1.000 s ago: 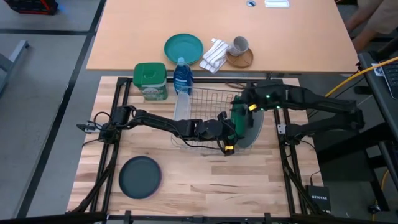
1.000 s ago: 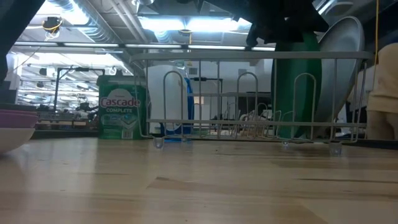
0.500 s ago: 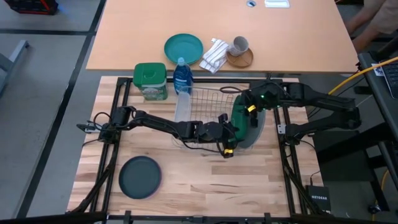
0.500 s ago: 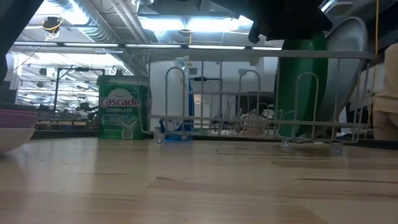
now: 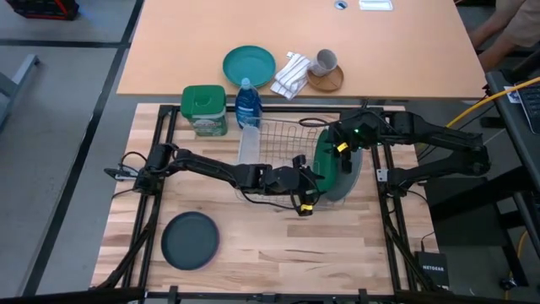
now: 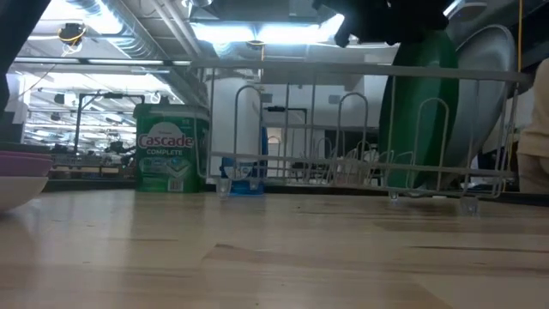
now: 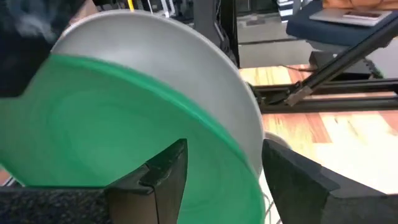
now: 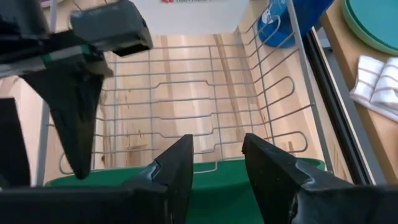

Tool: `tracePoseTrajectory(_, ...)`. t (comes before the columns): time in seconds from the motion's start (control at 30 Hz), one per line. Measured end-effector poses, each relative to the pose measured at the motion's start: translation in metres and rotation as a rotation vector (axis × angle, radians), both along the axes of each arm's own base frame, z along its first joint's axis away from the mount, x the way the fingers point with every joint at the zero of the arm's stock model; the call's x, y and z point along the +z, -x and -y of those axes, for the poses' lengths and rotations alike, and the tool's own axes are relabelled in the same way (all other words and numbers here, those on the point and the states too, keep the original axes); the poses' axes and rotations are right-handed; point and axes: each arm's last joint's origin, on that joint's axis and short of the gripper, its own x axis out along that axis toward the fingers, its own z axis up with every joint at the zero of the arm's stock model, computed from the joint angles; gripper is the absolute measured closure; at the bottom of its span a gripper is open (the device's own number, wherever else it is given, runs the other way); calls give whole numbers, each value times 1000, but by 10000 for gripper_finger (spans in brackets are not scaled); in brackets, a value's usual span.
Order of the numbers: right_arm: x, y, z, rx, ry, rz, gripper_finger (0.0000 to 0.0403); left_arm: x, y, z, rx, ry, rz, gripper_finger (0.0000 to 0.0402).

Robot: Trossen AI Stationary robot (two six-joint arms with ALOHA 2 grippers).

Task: Sort dishes
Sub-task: Put the green plate into the dish rack

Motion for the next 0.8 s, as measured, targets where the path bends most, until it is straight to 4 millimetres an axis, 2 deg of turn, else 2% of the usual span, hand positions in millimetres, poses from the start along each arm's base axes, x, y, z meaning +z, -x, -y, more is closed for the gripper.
tracePoseTrajectory(0.5,3,-4,1,1,12,57,256,29,21,20,-29,-36,-12,208)
tracePoseTrajectory(0.8,5,-6,1,1,15,79,256,32,28,23,-28,-46,-62,208)
